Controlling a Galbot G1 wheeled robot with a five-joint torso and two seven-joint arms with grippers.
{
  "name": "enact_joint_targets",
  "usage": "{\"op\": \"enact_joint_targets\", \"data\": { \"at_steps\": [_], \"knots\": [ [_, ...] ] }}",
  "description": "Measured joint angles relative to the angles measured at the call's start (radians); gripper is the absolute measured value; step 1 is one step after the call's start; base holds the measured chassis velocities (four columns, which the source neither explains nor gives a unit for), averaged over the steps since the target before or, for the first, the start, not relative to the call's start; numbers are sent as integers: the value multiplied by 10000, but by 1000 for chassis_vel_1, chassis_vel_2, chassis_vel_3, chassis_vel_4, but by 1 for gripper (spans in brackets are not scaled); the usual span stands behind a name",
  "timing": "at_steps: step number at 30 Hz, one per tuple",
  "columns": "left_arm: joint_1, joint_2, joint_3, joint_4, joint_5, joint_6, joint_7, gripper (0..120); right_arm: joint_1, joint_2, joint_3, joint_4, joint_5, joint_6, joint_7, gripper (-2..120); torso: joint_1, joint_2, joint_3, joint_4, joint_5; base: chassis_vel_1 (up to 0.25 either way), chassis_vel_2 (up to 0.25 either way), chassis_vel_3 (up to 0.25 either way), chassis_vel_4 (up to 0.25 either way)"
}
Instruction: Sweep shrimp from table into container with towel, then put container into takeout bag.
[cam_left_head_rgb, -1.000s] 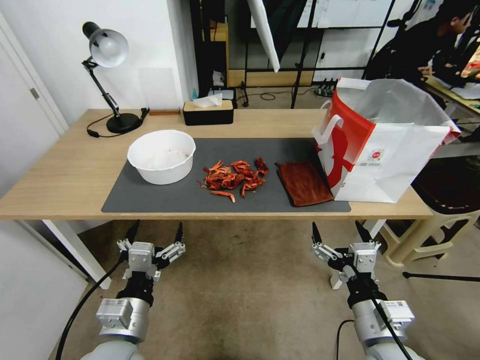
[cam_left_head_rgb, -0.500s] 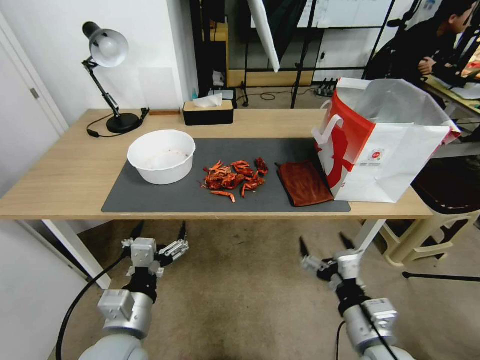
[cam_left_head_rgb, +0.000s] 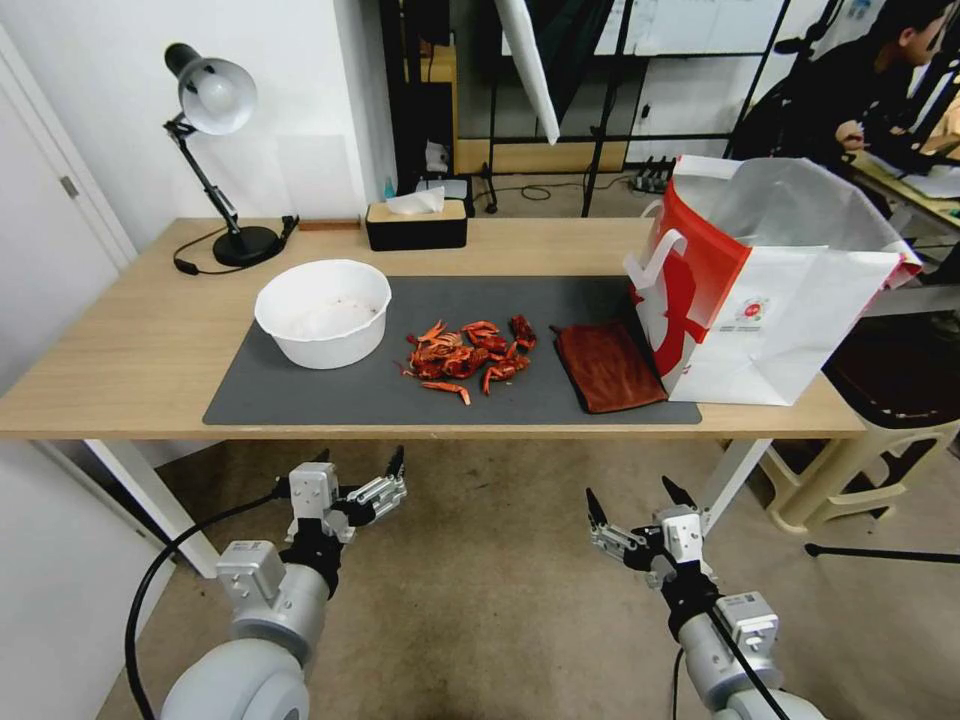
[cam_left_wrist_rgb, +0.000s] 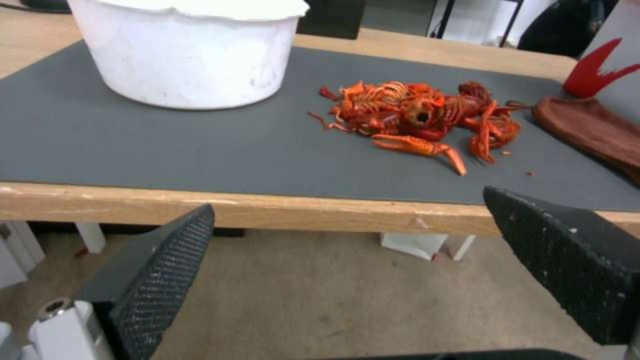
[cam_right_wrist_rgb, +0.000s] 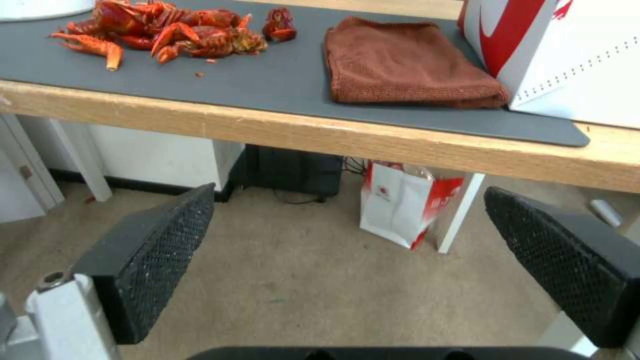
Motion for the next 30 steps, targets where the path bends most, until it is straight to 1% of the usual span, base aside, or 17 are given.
{"op": "enact_joint_targets", "data": {
  "at_steps": [4, 9, 10, 11, 13, 14, 16, 17, 18, 19, 20, 21, 24, 25, 28, 29, 30],
  "knots": [
    [-2, -1, -5, 37, 7, -82, -3, 100, 5, -8, 14, 0, 24, 4, 8, 100, -1, 0, 0, 0, 0, 0, 0, 0, 0],
    [-100, 8, -168, 166, -265, -742, -35, 100, 40, -16, 34, -19, 80, 8, 11, 100, -1, 0, 0, 0, 0, 0, 0, 0, 0],
    [-219, 48, -265, 169, -511, -983, -105, 100, 46, -17, 36, -14, 109, 8, 12, 100, -1, 0, 0, 0, 0, 0, 0, 0, 0],
    [-219, 48, -265, 169, -511, -983, -105, 100, 46, -17, 36, -14, 109, 8, 12, 100, -1, 0, 0, 0, 0, 0, 0, 0, 0],
    [-558, 191, -469, 167, -995, -1330, -357, 100, 43, -20, 37, 74, 149, 8, 13, 100, 0, 0, -1, 0, -2, 0, 0, 0, 0],
    [-558, 191, -469, 167, -995, -1330, -357, 100, 43, -20, 37, 74, 149, 8, 13, 100, 0, 0, -1, 0, -2, 0, 0, 0, 0],
    [-957, 431, -802, 355, -1176, -1632, -78, 100, 35, -21, 40, 124, 176, 5, 11, 100, 0, 0, -1, 1, -1, 0, 0, 0, 0],
    [-957, 431, -802, 355, -1176, -1632, -78, 100, 35, -21, 40, 124, 176, 5, 11, 100, 0, 0, -1, 1, -1, 0, 0, 0, 0],
    [-1081, 522, -885, 452, -1182, -1742, 76, 100, 35, -23, 41, 125, 180, 4, 11, 100, 0, 0, -1, 1, -2, 0, 0, 0, 0],
    [-1474, 834, -1076, 775, -1220, -2065, 482, 100, 34, -23, 41, 126, 183, -2, 10, 100, 0, 0, -1, -2, -2, 0, 0, 0, 0],
    [-1663, 1009, -1140, 937, -1268, -2172, 630, 100, 35, -24, 39, 126, 184, -9, 9, 100, 0, 0, -1, -1, -3, 0, 0, 0, 0],
    [-1663, 1009, -1140, 937, -1268, -2172, 630, 100, 35, -24, 39, 126, 184, -9, 9, 100, 0, 0, -1, -1, -3, 0, 0, 0, 0],
    [-2349, 1719, -1322, 1524, -1376, -2357, 1081, 100, 70, -26, -13, 108, 181, -41, 7, 100, 0, 0, -1, -1, -3, 0, 0, 0, 0],
    [-2349, 1719, -1322, 1524, -1376, -2357, 1081, 100, 70, -26, -13, 108, 181, -41, 7, 100, 0, 0, -1, -1, -3, 0, 0, 0, 0],
    [-2893, 2341, -1423, 2039, -1473, -2414, 1386, 100, 118, -27, -121, 41, 149, -65, 4, 100, -1, 0, 0, 1, -3, 0, 0, 0, 0],
    [-2893, 2341, -1423, 2039, -1473, -2414, 1386, 100, 118, -27, -121, 41, 149, -65, 4, 100, -1, 0, 0, 1, -3, 0, 0, 0, 0],
    [-3045, 2512, -1433, 2174, -1496, -2421, 1448, 100, 128, -27, -139, 28, 139, -71, 1, 100, 0, -1, 0, 2, -2, 0, 0, 0, 0]
  ]
}}
